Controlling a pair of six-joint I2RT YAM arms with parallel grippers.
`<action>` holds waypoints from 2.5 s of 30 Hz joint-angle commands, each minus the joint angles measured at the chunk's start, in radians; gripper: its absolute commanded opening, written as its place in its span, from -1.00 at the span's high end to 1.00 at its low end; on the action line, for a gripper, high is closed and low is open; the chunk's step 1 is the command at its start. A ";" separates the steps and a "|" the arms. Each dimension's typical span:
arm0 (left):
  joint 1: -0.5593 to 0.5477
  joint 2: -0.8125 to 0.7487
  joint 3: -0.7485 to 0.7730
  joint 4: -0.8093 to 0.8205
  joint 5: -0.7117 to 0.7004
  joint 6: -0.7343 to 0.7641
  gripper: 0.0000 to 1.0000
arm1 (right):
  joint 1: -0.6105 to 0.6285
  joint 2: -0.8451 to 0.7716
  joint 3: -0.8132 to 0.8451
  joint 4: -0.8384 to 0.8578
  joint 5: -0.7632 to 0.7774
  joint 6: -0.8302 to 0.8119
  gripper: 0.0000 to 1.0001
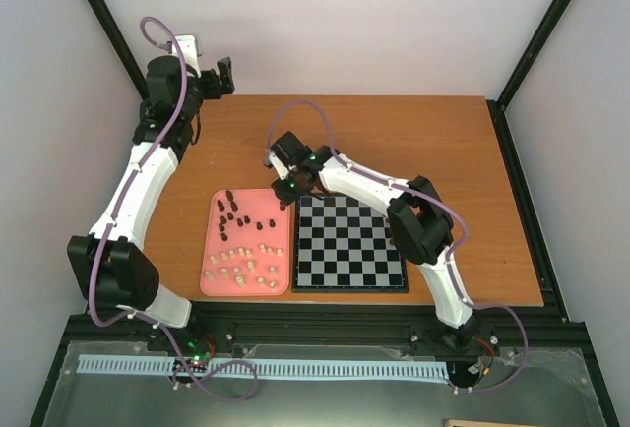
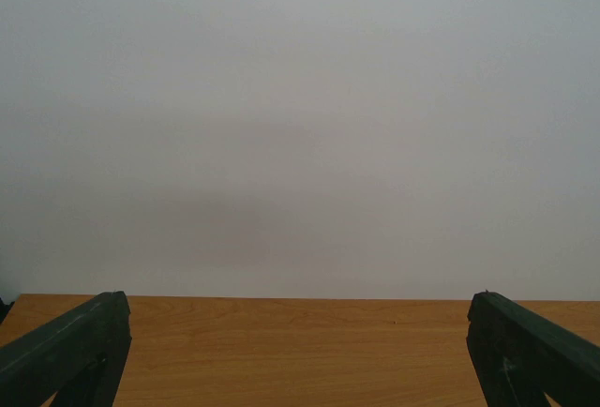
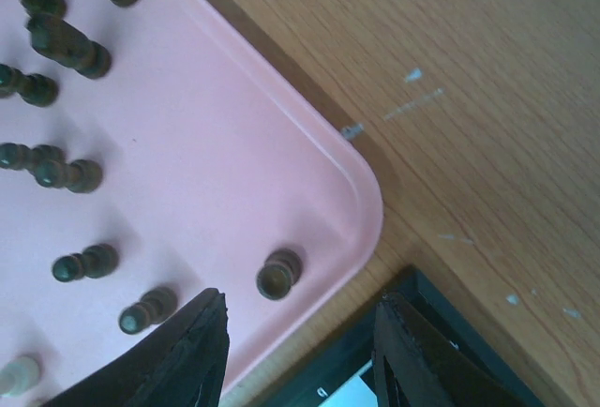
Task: Set up the chess pieces on the board
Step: Pick up the chess piece from the storage box, then place the chess piece on the chessboard.
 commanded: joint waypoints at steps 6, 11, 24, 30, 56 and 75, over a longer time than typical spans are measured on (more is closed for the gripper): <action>-0.002 0.006 0.031 0.034 0.009 -0.003 -0.99 | 0.031 0.114 0.114 -0.058 -0.039 -0.029 0.15; -0.002 0.004 0.031 0.034 0.005 -0.002 -0.99 | 0.040 0.147 0.152 -0.077 -0.030 -0.036 0.15; -0.003 0.005 0.028 0.033 0.005 -0.002 -0.99 | 0.042 0.171 0.167 -0.094 -0.026 -0.037 0.26; -0.003 0.000 0.029 0.032 0.004 -0.001 -0.99 | 0.042 0.183 0.184 -0.109 -0.014 -0.038 0.38; -0.003 -0.007 0.026 0.032 0.002 -0.001 -0.99 | 0.036 -0.284 -0.191 0.028 0.234 0.015 0.92; -0.003 -0.015 0.021 0.046 0.024 -0.014 -0.99 | 0.053 -0.962 -0.897 -0.176 0.323 0.557 0.91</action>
